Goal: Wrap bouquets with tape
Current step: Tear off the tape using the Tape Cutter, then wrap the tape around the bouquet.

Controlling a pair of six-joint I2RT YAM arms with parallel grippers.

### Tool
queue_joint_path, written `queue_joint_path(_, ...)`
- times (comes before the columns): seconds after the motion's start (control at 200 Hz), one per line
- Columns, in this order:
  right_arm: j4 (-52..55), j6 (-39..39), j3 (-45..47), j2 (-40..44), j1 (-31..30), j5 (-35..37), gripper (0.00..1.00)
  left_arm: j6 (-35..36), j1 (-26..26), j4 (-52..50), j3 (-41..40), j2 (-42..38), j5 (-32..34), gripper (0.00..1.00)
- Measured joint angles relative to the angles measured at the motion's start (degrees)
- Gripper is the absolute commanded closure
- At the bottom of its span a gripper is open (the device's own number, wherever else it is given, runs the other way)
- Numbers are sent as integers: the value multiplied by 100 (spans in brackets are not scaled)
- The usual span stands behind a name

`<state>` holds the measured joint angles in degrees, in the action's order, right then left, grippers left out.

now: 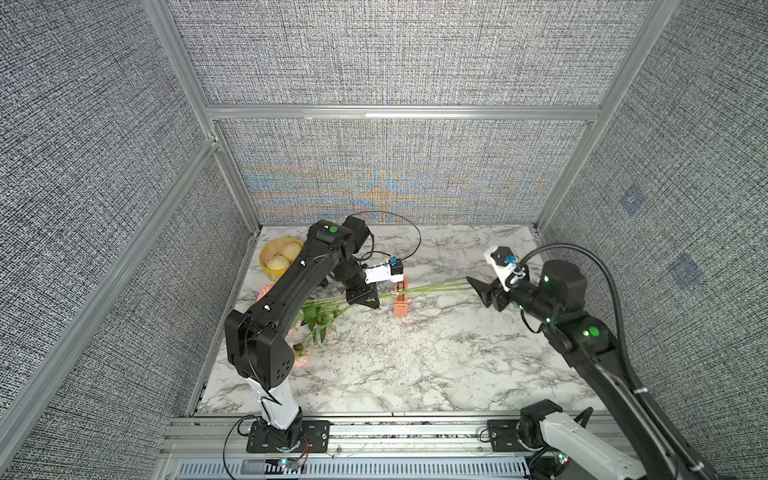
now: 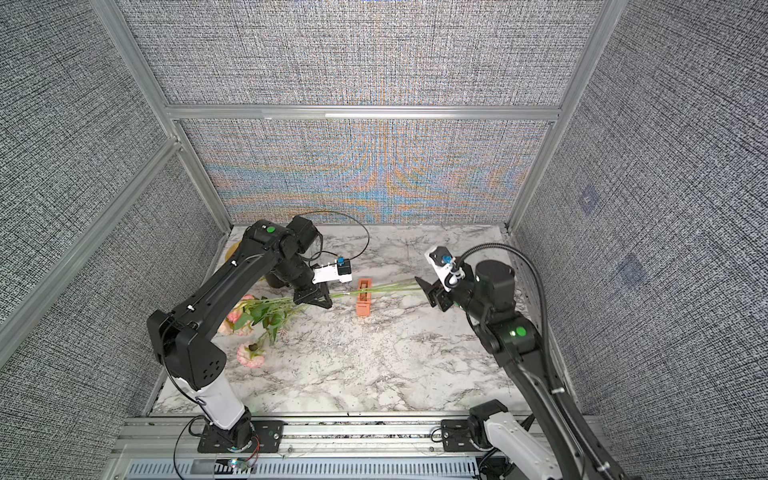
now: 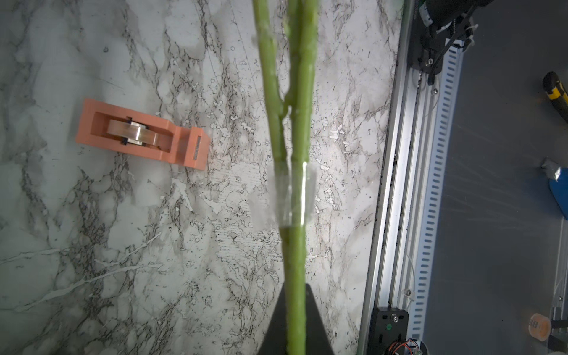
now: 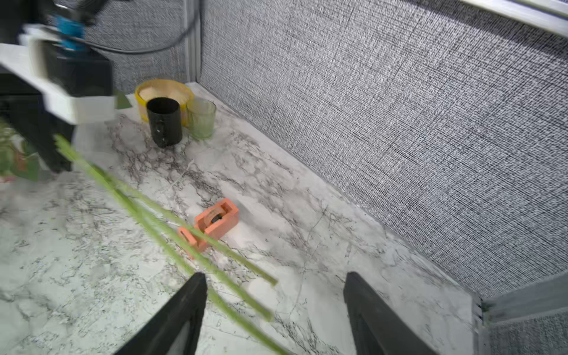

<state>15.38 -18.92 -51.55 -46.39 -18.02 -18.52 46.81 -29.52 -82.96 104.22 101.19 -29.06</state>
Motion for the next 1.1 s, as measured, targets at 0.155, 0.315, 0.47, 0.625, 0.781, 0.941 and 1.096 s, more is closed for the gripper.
queue_joint_path(0.155, -1620, 1047, 1276, 46, -527, -1270, 26, -262, 4, 72, 214, 17, 90, 100)
queue_joint_path(0.315, -3342, 1683, 1886, -1300, -1674, -1690, 27, -487, 4, 105, 382, -2, 96, 100)
queue_joint_path(0.47, -5545, 2149, 1851, -2922, -1921, -1585, 27, -522, 4, 101, 413, -74, 57, 100)
queue_joint_path(0.625, -7375, 2413, 1626, -4155, -2024, -1281, 27, -527, 4, 101, 442, -118, -68, 100)
queue_joint_path(0.781, -8557, 2494, 1403, -4896, -2111, -1075, 27, -522, 4, 101, 485, -155, -219, 100)
queue_joint_path(0.941, -9047, 2396, 1207, -5128, -2140, -955, 29, -490, 4, 94, 551, -133, -295, 100)
queue_joint_path(1.096, -9195, 2306, 1145, -5149, -2151, -1071, 46, -461, 4, 42, 581, -72, -304, 100)
